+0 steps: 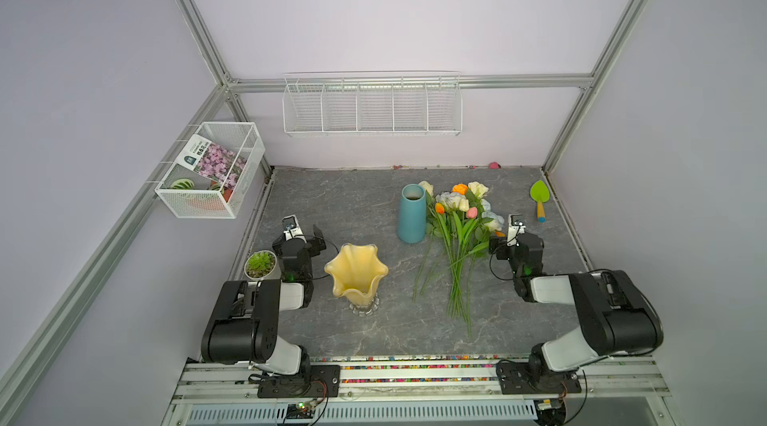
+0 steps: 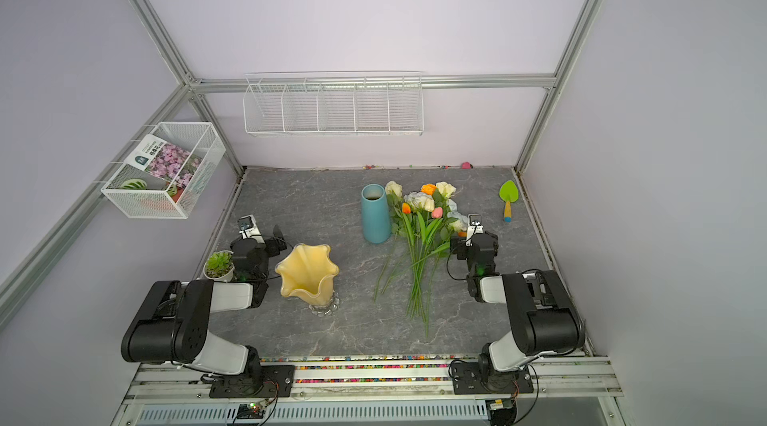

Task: Arrange the flowers in different vases according to their variety
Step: Pick up the flower at the center of the board.

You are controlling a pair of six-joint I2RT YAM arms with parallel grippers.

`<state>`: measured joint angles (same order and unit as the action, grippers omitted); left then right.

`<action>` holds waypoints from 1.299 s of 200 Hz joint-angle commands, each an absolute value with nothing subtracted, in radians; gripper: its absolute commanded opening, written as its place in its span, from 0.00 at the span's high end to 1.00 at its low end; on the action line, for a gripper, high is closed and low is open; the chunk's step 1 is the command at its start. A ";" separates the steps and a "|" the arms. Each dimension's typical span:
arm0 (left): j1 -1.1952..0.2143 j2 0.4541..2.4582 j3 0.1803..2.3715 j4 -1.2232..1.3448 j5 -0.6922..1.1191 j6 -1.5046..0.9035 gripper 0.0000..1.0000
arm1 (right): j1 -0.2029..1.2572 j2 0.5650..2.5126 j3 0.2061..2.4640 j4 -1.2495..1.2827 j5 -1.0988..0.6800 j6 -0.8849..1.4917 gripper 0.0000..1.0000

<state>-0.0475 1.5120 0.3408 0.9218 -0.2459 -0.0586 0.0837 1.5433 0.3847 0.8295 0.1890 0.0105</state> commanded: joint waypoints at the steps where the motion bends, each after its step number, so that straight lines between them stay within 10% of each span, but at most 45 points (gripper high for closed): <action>1: -0.044 1.511 0.363 0.912 -0.245 -0.063 0.00 | 0.078 1.525 0.398 0.824 0.187 0.018 0.01; 214: -0.052 1.429 0.318 0.931 -0.217 -0.023 0.00 | 0.083 1.390 0.380 0.776 0.150 -0.017 0.01; 260: -0.052 1.091 0.461 0.391 -0.243 -0.076 0.00 | 0.100 1.066 0.466 0.367 0.096 0.100 0.01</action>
<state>-0.0486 1.2209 0.3756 0.6788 -0.2394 -0.0505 0.0898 1.1961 0.4313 0.5655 0.1402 0.0166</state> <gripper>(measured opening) 0.995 0.992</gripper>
